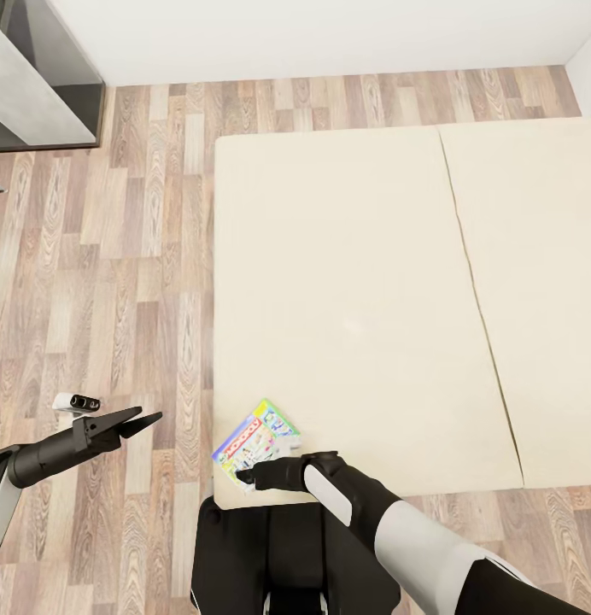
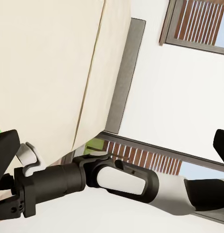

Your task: Put all the toys in the child's room - the three board games (two on the bed and one on the table), the two jigsaw puzzles on the table, and the tennis ball on the table - inside the toy box on the table in the child's room.

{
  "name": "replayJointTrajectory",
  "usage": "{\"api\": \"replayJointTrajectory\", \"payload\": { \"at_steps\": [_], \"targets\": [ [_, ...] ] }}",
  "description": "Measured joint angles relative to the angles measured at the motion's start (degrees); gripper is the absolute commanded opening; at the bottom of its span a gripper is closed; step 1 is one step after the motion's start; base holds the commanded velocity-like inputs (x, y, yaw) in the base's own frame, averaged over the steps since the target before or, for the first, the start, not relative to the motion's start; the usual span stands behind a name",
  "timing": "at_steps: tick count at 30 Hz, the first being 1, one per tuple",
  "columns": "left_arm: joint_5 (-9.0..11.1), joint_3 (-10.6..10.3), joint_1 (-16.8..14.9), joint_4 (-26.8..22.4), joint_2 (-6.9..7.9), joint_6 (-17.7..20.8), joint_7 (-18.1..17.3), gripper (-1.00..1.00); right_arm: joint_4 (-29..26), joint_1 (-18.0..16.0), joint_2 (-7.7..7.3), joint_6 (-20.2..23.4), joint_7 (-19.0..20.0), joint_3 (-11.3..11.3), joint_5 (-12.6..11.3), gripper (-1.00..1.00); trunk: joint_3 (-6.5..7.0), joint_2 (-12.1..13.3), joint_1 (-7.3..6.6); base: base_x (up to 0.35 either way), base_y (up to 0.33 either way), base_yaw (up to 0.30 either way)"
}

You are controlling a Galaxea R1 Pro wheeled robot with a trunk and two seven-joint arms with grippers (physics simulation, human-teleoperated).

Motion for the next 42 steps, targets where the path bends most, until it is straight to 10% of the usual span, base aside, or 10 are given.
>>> {"api": "replayJointTrajectory", "payload": {
  "at_steps": [42],
  "targets": [
    [0.09, 0.0, 0.0, 0.0, 0.0, 0.0, 0.0, 1.0, -0.08, 0.0, 0.0, -0.08, 0.0, 0.0, 0.0, 1.0, -0.06, 0.0, 0.0, -0.003, 0.021, 0.009]
  ]
}}
